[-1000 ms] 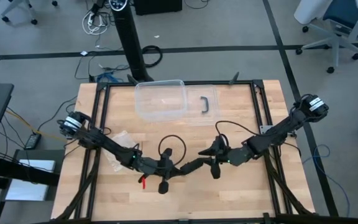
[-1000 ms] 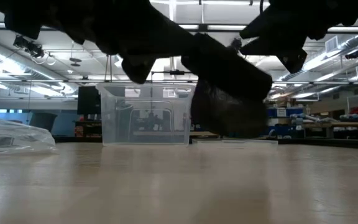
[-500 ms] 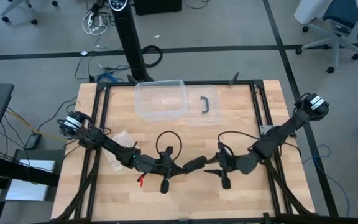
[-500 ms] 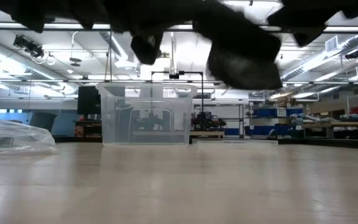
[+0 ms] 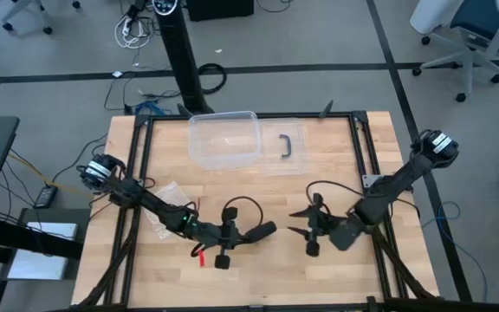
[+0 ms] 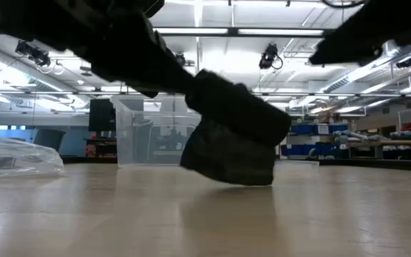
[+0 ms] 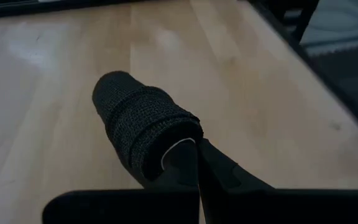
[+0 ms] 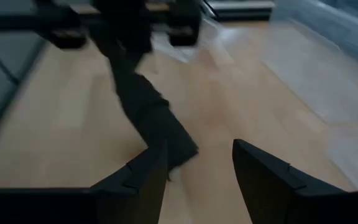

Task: Roll bandage
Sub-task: Roll the black bandage

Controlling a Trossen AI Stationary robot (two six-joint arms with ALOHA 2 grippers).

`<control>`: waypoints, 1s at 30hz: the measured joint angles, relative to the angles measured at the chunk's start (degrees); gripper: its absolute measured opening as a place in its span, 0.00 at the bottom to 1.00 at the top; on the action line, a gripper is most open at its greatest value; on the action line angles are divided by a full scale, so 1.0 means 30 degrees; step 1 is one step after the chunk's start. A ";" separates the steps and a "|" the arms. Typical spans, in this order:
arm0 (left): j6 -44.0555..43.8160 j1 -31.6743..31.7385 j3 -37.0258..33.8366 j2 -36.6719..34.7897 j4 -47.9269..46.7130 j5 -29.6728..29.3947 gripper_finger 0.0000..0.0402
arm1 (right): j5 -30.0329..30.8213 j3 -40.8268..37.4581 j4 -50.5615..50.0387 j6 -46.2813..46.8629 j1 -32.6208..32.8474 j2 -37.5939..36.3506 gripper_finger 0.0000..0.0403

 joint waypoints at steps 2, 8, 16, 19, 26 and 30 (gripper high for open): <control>0.0232 0.0000 0.0000 0.0000 -0.0866 -0.0598 0.00 | -0.0461 -0.0001 0.0623 -0.0731 -0.0739 0.0818 0.44; 0.0083 0.0044 0.0000 0.0000 -0.2555 -0.2359 0.00 | -0.2250 0.0000 0.2972 -0.3066 -0.2902 0.2251 0.41; 0.0090 -0.0139 0.0000 0.0007 0.1317 -0.1178 0.00 | -0.3916 -0.0007 0.4089 -0.4560 -0.4476 0.2440 0.23; -0.0280 -0.0255 0.0000 0.0007 0.3433 0.0289 0.00 | -0.3938 -0.0007 0.3954 -0.4879 -0.3861 0.1307 0.17; -0.2962 -0.0040 0.0015 0.1161 0.3399 0.1331 0.00 | -0.4478 -0.0007 0.3385 -0.3958 -0.3075 -0.0670 0.14; -0.3761 0.0284 0.0000 0.3124 0.4806 0.2017 0.00 | -0.4849 -0.0002 0.3279 -0.3895 -0.3099 -0.0423 0.15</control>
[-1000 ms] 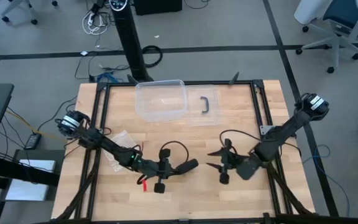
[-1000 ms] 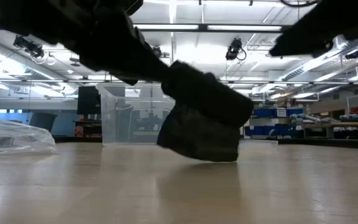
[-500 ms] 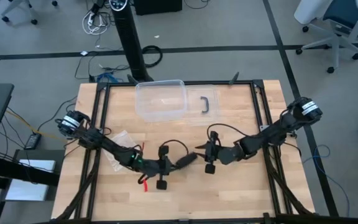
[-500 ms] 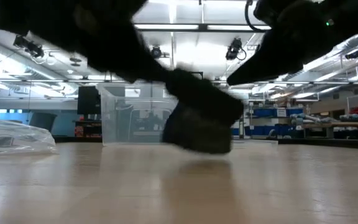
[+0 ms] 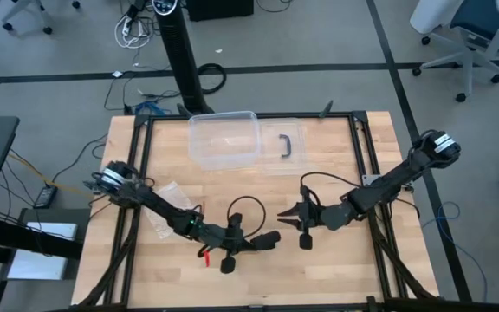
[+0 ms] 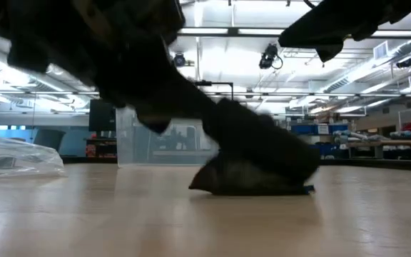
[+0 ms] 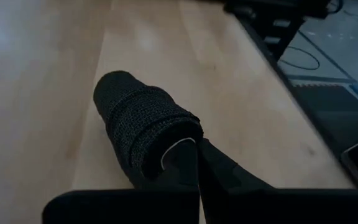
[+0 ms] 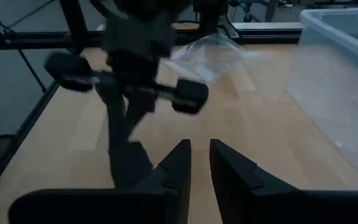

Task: Roll bandage
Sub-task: Roll the black bandage

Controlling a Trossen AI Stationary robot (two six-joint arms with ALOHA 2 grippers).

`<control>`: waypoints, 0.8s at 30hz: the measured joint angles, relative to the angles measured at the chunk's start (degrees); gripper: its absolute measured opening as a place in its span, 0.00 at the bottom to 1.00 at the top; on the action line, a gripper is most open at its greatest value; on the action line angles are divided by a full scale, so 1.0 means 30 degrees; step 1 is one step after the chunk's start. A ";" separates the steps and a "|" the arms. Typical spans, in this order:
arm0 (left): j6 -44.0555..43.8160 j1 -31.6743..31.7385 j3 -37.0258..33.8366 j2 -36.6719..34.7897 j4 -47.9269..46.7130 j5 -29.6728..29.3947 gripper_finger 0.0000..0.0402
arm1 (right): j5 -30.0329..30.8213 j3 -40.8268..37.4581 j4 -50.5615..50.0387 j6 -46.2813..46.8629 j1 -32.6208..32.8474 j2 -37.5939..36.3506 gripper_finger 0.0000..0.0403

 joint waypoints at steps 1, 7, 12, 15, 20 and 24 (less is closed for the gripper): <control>-0.0011 0.0062 0.0000 0.0405 0.0301 0.0006 0.00 | -0.0009 -0.0006 -0.0111 -0.0010 -0.0057 0.0142 0.15; 0.1077 0.0447 0.0000 0.1051 -0.0299 -0.1945 0.00 | 0.0073 -0.0006 -0.0206 -0.0027 -0.0998 0.1440 0.15; 0.1461 0.0737 0.0000 0.1066 -0.1702 -0.2967 0.00 | -0.0590 -0.0006 0.0021 -0.0004 -0.1903 0.3185 0.17; 0.1461 0.0877 0.0000 0.1073 -0.2016 -0.3175 0.00 | -0.1456 -0.0006 0.0984 -0.0026 -0.2074 0.4337 0.16; 0.1447 0.0904 0.0000 0.1073 -0.2061 -0.3380 0.00 | -0.1626 -0.0006 0.2189 -0.0182 -0.1881 0.5724 0.07; 0.1402 0.0904 0.0000 0.1073 -0.2109 -0.3484 0.00 | -0.1654 -0.0001 0.2632 -0.0117 -0.1846 0.6434 0.01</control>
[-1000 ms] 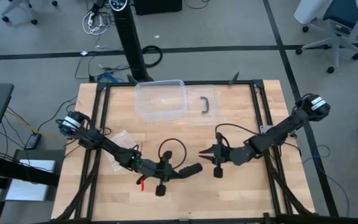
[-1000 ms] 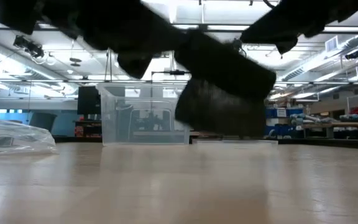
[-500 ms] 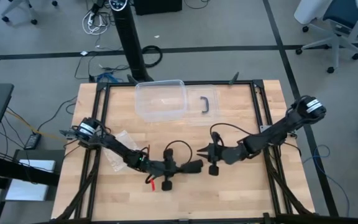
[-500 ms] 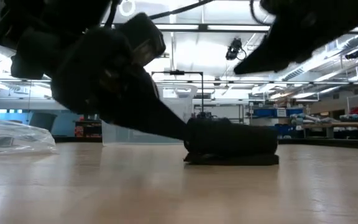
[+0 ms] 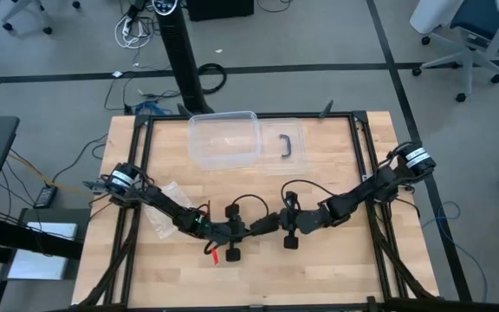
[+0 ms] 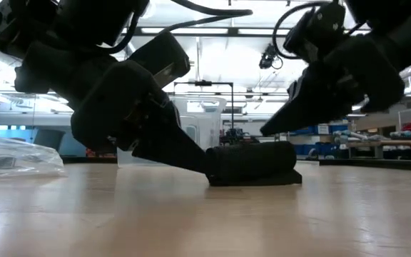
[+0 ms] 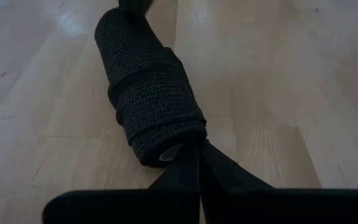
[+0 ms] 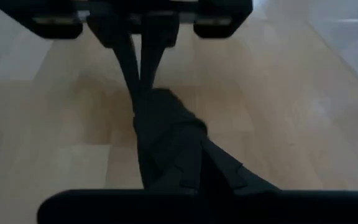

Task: Roll bandage
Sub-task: Roll the black bandage

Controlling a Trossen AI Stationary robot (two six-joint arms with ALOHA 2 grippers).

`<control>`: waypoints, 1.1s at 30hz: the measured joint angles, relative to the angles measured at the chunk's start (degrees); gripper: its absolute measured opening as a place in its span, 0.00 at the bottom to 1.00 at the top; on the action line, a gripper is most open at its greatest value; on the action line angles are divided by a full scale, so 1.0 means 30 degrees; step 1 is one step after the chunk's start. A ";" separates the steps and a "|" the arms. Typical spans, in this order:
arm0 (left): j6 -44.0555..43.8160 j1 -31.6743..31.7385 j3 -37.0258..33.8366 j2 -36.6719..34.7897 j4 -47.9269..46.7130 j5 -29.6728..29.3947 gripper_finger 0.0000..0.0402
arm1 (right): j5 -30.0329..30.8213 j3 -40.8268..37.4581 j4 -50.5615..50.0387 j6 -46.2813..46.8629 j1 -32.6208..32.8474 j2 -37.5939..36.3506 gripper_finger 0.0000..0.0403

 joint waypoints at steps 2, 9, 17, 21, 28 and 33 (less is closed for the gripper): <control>-0.0005 0.0000 0.0000 0.0000 0.0034 -0.0001 0.00 | -0.0426 0.0002 0.0031 0.0349 -0.0151 0.0519 0.02; -0.0026 -0.0016 0.0000 0.0000 0.0097 0.0022 0.00 | -0.0484 0.0046 0.1094 0.1264 -0.0133 0.1682 0.01; -0.1299 -0.0073 -0.0015 -0.0110 0.0054 -0.0239 0.03 | -0.0637 0.0046 0.0805 0.1802 0.0370 0.1629 0.00; -0.1668 -0.0265 -0.0004 -0.0422 0.0106 0.0560 0.09 | -0.1027 0.0039 0.0726 0.1814 0.0449 0.1636 0.00; -0.1683 -0.0971 0.0291 -0.0925 0.0351 0.0824 0.22 | -0.1289 -0.0055 -0.0024 0.1880 0.0449 0.1796 0.00; -0.1690 -0.1129 0.0255 -0.1033 -0.0348 0.0886 0.30 | -0.1257 -0.0030 -0.0029 0.1998 0.0471 0.1760 0.00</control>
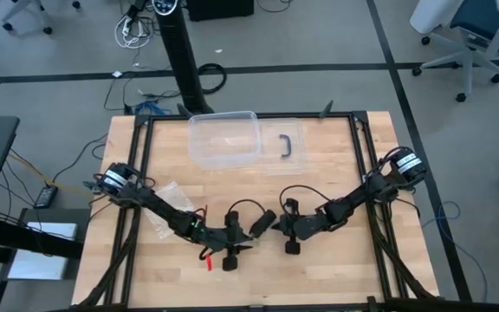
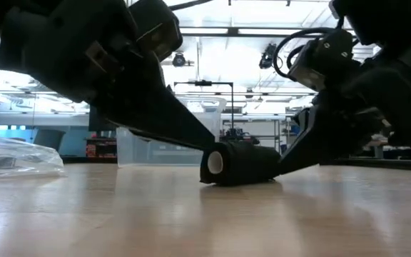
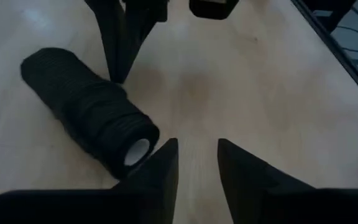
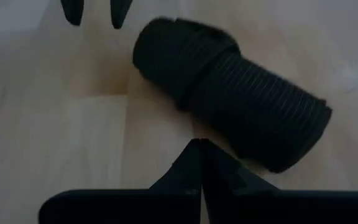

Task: Roll bandage
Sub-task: Roll the black bandage

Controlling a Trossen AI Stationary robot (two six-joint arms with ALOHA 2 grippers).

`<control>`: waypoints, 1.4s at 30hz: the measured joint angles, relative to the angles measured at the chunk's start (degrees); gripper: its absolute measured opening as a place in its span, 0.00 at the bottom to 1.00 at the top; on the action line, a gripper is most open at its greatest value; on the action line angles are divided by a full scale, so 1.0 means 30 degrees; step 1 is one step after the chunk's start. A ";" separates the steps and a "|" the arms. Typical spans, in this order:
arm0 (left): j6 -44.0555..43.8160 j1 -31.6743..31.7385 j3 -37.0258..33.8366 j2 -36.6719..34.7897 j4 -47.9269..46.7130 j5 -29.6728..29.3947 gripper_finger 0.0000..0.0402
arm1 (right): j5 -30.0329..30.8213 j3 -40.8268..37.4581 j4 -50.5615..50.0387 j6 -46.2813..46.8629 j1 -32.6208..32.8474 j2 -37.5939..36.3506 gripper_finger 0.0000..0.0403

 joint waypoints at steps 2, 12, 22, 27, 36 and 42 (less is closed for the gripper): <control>-0.0040 0.0008 0.0000 -0.0009 -0.0260 -0.0004 0.31 | 0.0017 0.0004 0.0140 -0.0073 0.0085 -0.0007 0.01; 0.0117 -0.0051 0.0000 -0.1716 -0.0518 -0.0188 0.31 | 0.2051 0.0005 0.0276 -0.0077 0.1027 -0.2063 0.15; 0.0372 0.0809 0.0029 -0.2211 -0.3034 -0.2083 0.27 | 0.0151 0.0025 0.0253 -0.0386 -0.1235 -0.2200 0.26; 0.0605 0.0889 0.0000 -0.2237 -0.4098 -0.1432 0.20 | -0.1162 0.0033 -0.1689 0.0459 -0.1508 -0.2171 0.21; 0.0093 0.0838 -0.0007 -0.2420 -0.5486 -0.1206 0.17 | -0.1513 0.0047 -0.2493 0.1318 -0.0753 -0.2193 0.18; 0.0655 0.0839 0.0000 -0.2420 -0.3487 -0.0499 0.17 | -0.1571 0.0025 -0.3147 0.1723 0.0162 -0.2164 0.19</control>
